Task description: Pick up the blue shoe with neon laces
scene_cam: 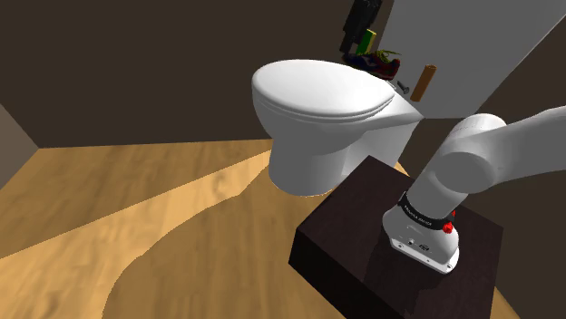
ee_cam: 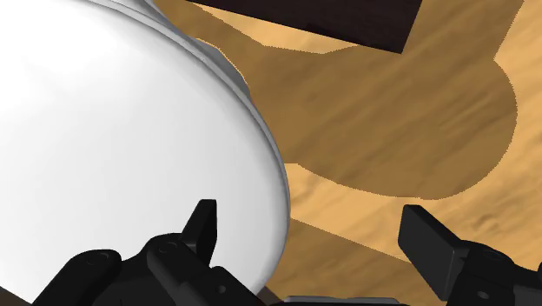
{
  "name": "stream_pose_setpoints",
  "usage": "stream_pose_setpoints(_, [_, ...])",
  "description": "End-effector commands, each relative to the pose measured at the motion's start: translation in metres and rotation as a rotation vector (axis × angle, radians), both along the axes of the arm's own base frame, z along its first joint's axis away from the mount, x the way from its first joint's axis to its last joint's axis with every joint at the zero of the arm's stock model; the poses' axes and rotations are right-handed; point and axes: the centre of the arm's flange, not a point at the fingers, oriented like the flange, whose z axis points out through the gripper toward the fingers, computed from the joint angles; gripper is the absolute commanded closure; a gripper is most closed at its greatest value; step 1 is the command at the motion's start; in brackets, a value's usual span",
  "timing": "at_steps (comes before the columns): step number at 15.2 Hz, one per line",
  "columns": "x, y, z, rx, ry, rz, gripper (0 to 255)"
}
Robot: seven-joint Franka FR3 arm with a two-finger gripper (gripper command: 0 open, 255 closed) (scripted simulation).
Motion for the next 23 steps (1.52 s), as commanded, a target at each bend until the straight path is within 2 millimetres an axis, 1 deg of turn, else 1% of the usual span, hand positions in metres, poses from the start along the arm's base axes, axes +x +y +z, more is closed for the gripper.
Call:
stream_pose_setpoints(1, [0.000, 0.000, 0.000, 0.000, 0.000, 0.000, 0])
stream_pose_setpoints(12, [0.058, -0.144, -0.012, 0.053, 0.079, -0.065, 0])
stream_pose_setpoints(23, [0.106, -0.290, -0.035, 0.105, 0.158, -0.129, 0])
